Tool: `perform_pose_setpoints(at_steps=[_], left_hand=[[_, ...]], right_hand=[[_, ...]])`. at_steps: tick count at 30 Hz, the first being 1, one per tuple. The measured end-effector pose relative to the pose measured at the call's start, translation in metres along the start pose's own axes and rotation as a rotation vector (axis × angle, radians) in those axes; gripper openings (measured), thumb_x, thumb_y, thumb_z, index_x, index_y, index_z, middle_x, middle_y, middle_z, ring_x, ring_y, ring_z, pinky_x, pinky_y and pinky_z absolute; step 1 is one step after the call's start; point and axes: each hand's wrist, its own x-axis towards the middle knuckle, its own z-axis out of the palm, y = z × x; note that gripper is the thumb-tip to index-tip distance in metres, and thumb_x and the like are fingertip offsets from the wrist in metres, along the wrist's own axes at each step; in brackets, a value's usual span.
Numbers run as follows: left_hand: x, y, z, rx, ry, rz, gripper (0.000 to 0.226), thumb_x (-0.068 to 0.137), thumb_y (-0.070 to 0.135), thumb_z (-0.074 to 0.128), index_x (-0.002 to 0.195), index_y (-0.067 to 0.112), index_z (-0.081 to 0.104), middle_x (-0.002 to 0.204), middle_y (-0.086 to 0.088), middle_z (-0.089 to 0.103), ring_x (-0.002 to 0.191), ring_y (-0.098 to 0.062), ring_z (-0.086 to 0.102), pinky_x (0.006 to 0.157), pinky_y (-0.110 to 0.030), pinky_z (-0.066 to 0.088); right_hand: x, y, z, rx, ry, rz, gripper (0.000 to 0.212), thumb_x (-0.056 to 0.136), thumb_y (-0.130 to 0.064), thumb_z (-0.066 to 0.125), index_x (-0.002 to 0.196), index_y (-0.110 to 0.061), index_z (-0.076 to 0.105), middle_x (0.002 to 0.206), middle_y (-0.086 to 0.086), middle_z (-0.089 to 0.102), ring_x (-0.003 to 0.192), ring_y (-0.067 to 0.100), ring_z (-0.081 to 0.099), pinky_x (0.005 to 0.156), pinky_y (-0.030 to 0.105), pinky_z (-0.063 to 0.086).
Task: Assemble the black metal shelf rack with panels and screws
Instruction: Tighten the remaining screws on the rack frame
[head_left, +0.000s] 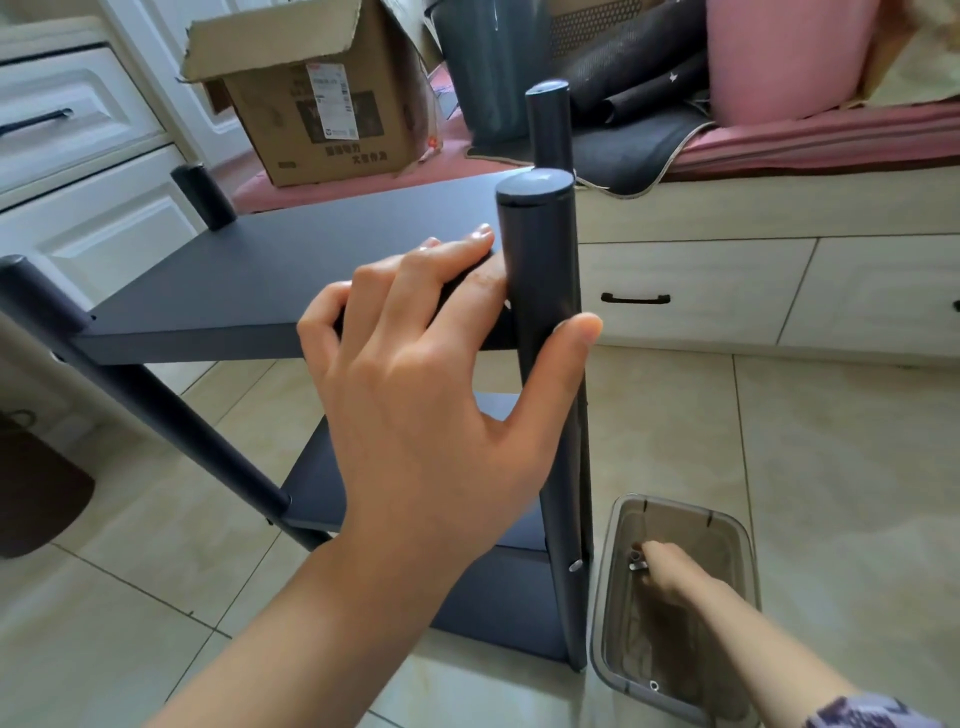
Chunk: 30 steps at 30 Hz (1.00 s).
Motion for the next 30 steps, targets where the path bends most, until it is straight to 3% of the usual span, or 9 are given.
perform_pose_setpoints(at_steps=[6, 8, 12, 15, 18, 21, 24, 27, 30], left_hand=[[0.001, 0.0, 0.002, 0.006, 0.011, 0.001, 0.049, 0.096, 0.056, 0.047, 0.106, 0.017, 0.075, 0.117, 0.003, 0.068, 0.111, -0.022, 0.059, 0.101, -0.037, 0.028], [0.0, 0.0, 0.003, 0.01, 0.011, 0.003, 0.05, 0.096, 0.057, 0.046, 0.106, 0.017, 0.075, 0.116, 0.002, 0.068, 0.111, -0.023, 0.059, 0.101, -0.039, 0.029], [0.0, 0.001, 0.003, 0.014, 0.015, -0.002, 0.051, 0.096, 0.058, 0.046, 0.106, 0.017, 0.076, 0.116, 0.002, 0.068, 0.111, -0.023, 0.059, 0.101, -0.04, 0.029], [0.0, 0.002, 0.003, 0.009, 0.018, -0.006, 0.05, 0.095, 0.057, 0.047, 0.106, 0.018, 0.076, 0.117, 0.003, 0.068, 0.112, -0.022, 0.059, 0.101, -0.039, 0.029], [0.0, 0.003, 0.002, 0.0, 0.014, -0.008, 0.049, 0.095, 0.057, 0.047, 0.107, 0.019, 0.076, 0.118, 0.004, 0.068, 0.113, -0.02, 0.058, 0.102, -0.038, 0.029], [0.001, 0.002, 0.001, 0.01, 0.006, -0.017, 0.05, 0.095, 0.058, 0.046, 0.107, 0.019, 0.075, 0.117, 0.004, 0.068, 0.112, -0.021, 0.058, 0.102, -0.038, 0.028], [0.0, 0.003, 0.002, 0.009, 0.005, -0.023, 0.051, 0.095, 0.058, 0.046, 0.108, 0.019, 0.075, 0.117, 0.004, 0.068, 0.112, -0.02, 0.058, 0.102, -0.039, 0.028], [0.0, 0.003, 0.002, 0.009, -0.001, -0.026, 0.051, 0.095, 0.059, 0.045, 0.108, 0.019, 0.075, 0.117, 0.004, 0.068, 0.112, -0.021, 0.058, 0.102, -0.039, 0.029], [0.001, 0.003, 0.001, 0.006, -0.009, -0.033, 0.052, 0.095, 0.059, 0.045, 0.11, 0.019, 0.075, 0.118, 0.004, 0.067, 0.113, -0.021, 0.058, 0.103, -0.039, 0.028]], right_hand=[[-0.008, -0.001, 0.005, -0.044, -0.007, -0.044, 0.021, 0.096, -0.008, 0.051, 0.115, -0.015, 0.056, 0.122, 0.009, 0.061, 0.105, 0.022, 0.062, 0.084, 0.027, 0.052], [-0.017, 0.0, 0.01, -0.046, -0.142, -0.067, 0.026, 0.09, -0.015, 0.063, 0.116, -0.014, 0.059, 0.121, 0.007, 0.063, 0.106, 0.021, 0.064, 0.079, 0.022, 0.053], [-0.036, -0.003, 0.018, -0.134, -0.412, -0.054, 0.054, 0.073, -0.034, 0.083, 0.118, -0.01, 0.067, 0.116, 0.007, 0.071, 0.103, 0.022, 0.07, 0.085, 0.032, 0.057], [-0.042, -0.006, 0.025, -0.19, -0.377, -0.04, 0.059, 0.073, -0.035, 0.083, 0.122, -0.012, 0.061, 0.124, 0.006, 0.066, 0.11, 0.021, 0.066, 0.078, 0.024, 0.051], [-0.045, -0.01, 0.027, -0.213, -0.341, -0.059, 0.063, 0.071, -0.036, 0.083, 0.123, -0.013, 0.057, 0.127, 0.007, 0.062, 0.115, 0.022, 0.062, 0.086, 0.026, 0.051], [-0.046, -0.012, 0.028, -0.216, -0.355, -0.083, 0.045, 0.072, -0.026, 0.079, 0.112, -0.013, 0.065, 0.116, 0.008, 0.068, 0.099, 0.021, 0.069, 0.078, 0.03, 0.057], [-0.05, -0.011, 0.027, -0.22, -0.389, -0.112, 0.02, 0.078, -0.015, 0.067, 0.097, -0.02, 0.07, 0.097, 0.003, 0.068, 0.078, 0.018, 0.064, 0.064, 0.026, 0.051], [-0.057, -0.009, 0.026, -0.246, -0.439, -0.17, 0.02, 0.079, -0.009, 0.056, 0.081, -0.028, 0.063, 0.09, 0.001, 0.061, 0.077, 0.018, 0.057, 0.065, 0.024, 0.042], [-0.062, -0.006, 0.032, -0.267, -0.423, -0.213, 0.021, 0.079, -0.003, 0.046, 0.078, -0.018, 0.06, 0.095, 0.014, 0.062, 0.077, 0.02, 0.049, 0.067, 0.028, 0.037]])
